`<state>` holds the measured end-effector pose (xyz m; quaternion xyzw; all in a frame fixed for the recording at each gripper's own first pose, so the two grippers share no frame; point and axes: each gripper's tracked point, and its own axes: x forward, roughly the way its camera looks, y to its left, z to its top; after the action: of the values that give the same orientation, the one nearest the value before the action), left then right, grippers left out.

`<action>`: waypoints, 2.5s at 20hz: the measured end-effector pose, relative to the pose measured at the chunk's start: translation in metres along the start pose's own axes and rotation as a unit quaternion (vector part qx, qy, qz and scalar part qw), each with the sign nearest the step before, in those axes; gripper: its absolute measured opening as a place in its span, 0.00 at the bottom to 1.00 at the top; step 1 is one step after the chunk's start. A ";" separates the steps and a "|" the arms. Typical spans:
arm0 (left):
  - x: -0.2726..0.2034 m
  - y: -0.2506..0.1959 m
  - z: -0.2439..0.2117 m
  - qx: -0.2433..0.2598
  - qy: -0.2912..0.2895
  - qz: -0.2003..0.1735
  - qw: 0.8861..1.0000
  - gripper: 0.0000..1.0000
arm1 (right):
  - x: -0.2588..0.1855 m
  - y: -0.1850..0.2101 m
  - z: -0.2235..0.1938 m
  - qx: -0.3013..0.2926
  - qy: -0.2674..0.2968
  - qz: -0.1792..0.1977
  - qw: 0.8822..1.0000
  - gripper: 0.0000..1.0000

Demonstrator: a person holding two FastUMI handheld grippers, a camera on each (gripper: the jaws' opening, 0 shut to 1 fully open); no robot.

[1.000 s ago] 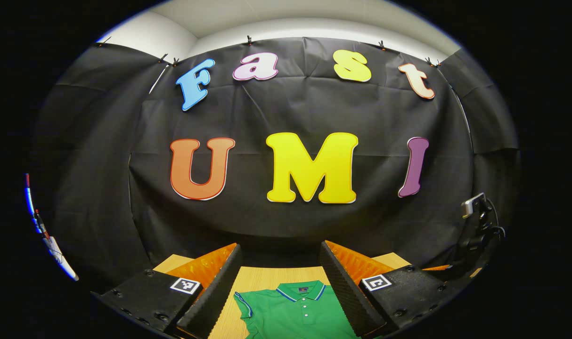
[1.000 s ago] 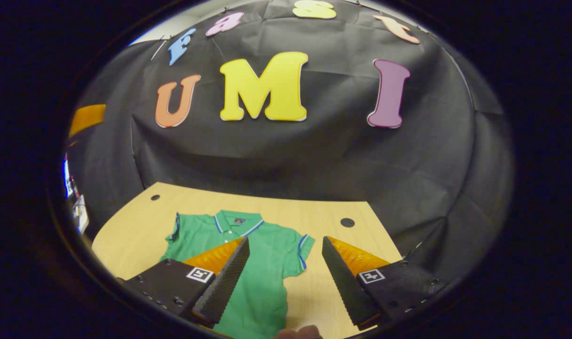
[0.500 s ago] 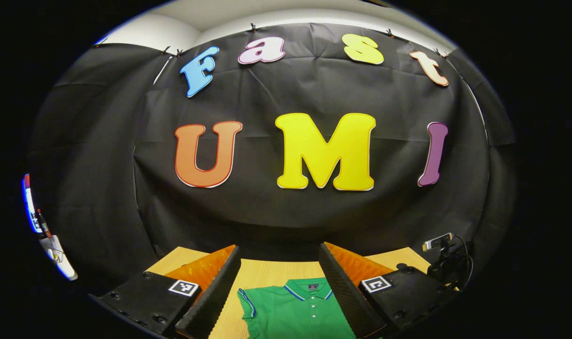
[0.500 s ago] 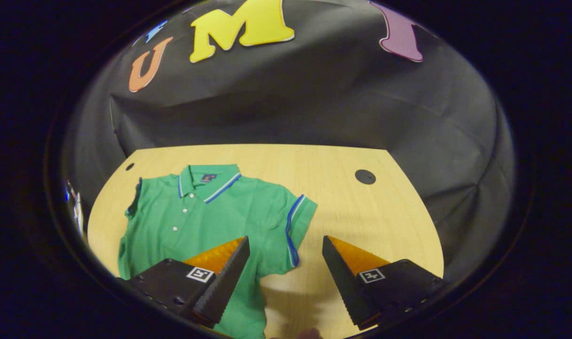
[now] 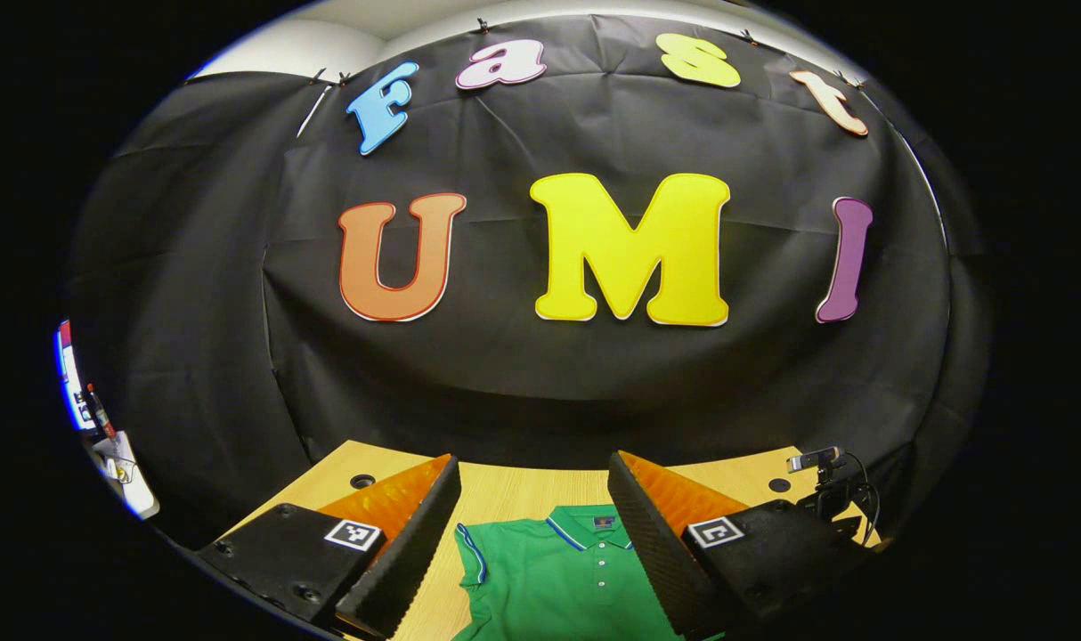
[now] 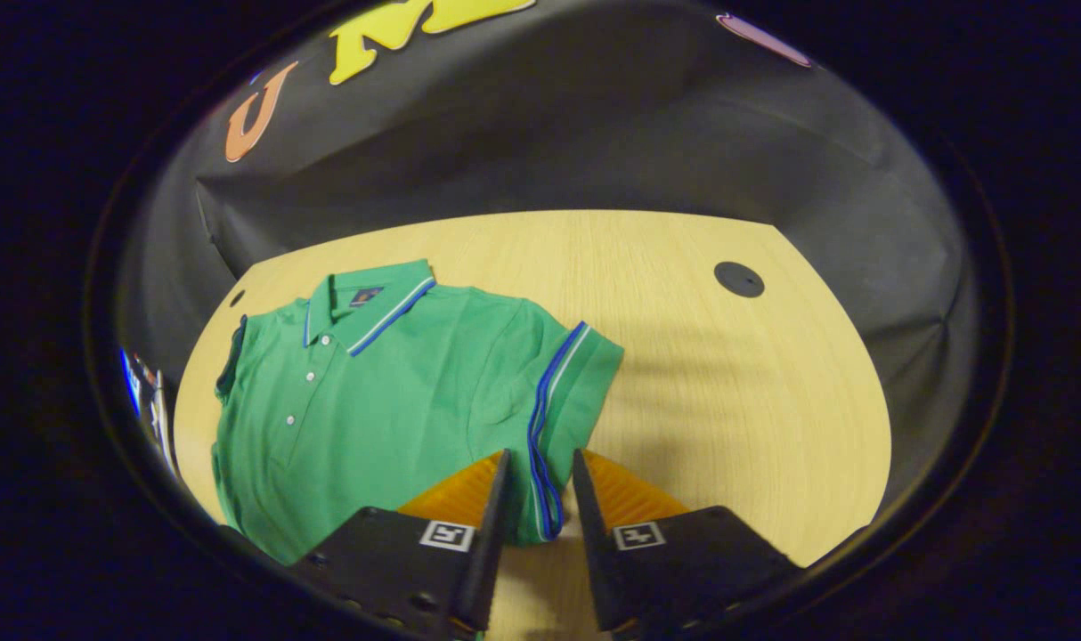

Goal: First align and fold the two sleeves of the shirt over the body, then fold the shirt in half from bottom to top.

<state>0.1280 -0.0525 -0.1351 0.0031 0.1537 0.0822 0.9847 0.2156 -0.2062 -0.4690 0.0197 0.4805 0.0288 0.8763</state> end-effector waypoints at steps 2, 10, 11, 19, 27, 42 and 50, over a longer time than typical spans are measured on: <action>-0.002 -0.002 0.000 0.003 0.000 0.001 1.000 1.00 | -0.004 0.003 0.000 0.015 0.003 0.006 1.000 0.10; -0.006 0.006 -0.003 -0.001 0.005 0.003 1.000 1.00 | -0.039 0.032 0.040 -0.006 -0.049 0.015 0.999 0.00; -0.006 0.011 -0.003 -0.003 0.004 0.006 1.000 1.00 | -0.043 0.045 0.047 -0.015 -0.055 0.020 0.998 0.00; -0.031 0.062 -0.015 -0.018 0.016 0.042 0.999 1.00 | -0.044 0.154 0.069 -0.038 -0.064 0.062 0.995 0.00; -0.046 0.089 -0.011 -0.010 0.010 0.055 0.998 1.00 | -0.040 0.207 0.061 -0.013 -0.055 0.090 0.994 0.49; 0.016 0.062 -0.100 -0.006 0.115 -0.060 0.992 1.00 | -0.212 0.165 0.065 -0.009 -0.188 -0.002 0.982 0.96; 0.066 0.076 -0.213 -0.016 0.213 -0.068 0.974 1.00 | -0.258 0.140 0.047 -0.036 -0.206 -0.055 0.976 0.96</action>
<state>0.1131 0.0286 -0.3551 -0.0411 0.3588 0.0158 0.9324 0.1121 -0.0845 -0.2185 -0.0329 0.2884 -0.0072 0.9569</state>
